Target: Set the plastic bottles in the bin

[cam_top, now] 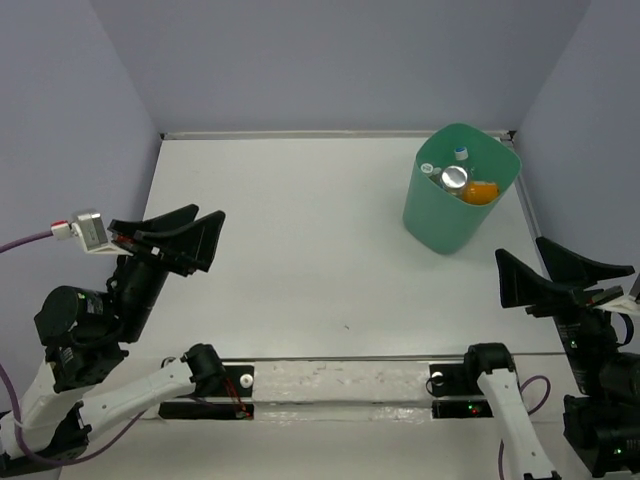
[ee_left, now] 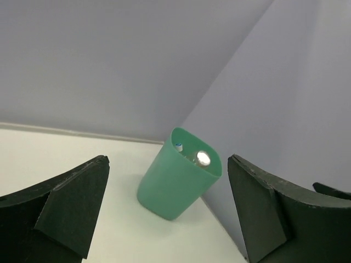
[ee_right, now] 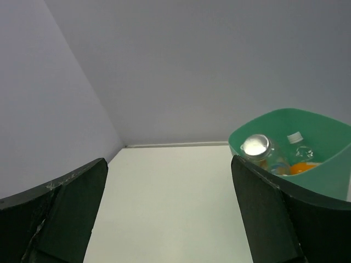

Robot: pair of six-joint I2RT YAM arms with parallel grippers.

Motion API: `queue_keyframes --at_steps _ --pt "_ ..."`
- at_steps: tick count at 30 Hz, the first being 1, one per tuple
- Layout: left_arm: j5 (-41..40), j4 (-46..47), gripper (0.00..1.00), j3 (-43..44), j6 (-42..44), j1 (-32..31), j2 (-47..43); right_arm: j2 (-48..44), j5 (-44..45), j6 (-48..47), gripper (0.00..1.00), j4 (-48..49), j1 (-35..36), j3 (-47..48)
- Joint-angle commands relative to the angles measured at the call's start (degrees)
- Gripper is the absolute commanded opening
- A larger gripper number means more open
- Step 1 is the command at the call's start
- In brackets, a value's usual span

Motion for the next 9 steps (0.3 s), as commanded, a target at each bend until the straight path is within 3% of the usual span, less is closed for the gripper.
queue_keyframes --at_steps 1,6,9 --pt "-1.6 -7.0 0.99 -5.5 -0.1 -0.3 -3.9 -4.0 7.2 -1.2 1.00 0.8 0.0 -4.3" --pt "-1.8 -7.2 0.99 -6.5 1.4 -0.3 -2.9 -4.3 7.4 -1.4 1.00 2.0 0.0 -4.4" --pt "-2.3 -6.9 0.99 -5.2 1.8 -0.3 0.0 -1.5 6.7 -2.7 1.00 4.2 0.0 0.2"
